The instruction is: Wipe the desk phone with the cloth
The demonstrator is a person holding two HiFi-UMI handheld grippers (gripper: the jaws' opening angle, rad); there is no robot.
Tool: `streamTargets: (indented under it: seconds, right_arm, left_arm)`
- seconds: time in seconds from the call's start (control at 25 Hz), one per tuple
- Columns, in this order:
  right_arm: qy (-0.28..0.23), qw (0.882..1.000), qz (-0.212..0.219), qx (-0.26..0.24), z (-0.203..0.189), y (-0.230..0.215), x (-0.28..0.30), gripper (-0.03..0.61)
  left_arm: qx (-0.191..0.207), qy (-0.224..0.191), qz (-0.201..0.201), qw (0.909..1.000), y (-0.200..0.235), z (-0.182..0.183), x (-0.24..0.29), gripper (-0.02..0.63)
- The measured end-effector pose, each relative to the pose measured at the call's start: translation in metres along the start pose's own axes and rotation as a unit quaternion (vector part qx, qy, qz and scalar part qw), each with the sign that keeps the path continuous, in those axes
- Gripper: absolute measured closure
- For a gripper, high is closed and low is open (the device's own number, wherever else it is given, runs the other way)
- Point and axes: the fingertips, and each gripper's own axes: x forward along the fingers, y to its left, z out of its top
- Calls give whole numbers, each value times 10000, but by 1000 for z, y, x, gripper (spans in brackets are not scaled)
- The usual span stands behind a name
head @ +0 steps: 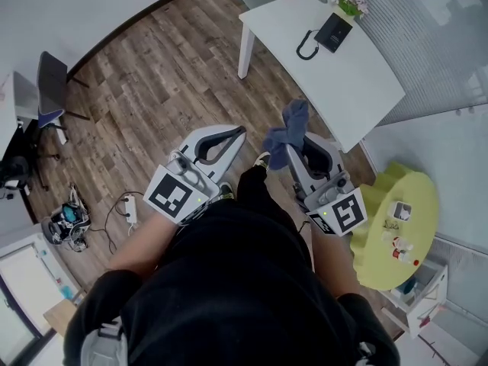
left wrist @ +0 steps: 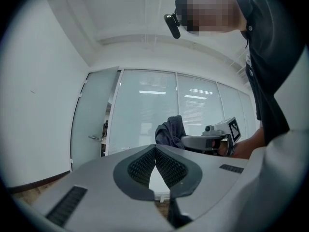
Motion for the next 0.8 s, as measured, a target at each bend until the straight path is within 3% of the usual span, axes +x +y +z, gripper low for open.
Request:
streamTargets:
  seconds: [0.28, 0.8]
  right_arm:
    - [-25, 9999, 117, -114, 2, -58, 30, 482]
    - [-30, 9997, 161, -153, 9, -190, 54, 482]
  left_arm:
    - [109, 69, 28, 9999, 38, 5, 48, 603]
    - [223, 147, 56, 9996, 87, 22, 183, 603]
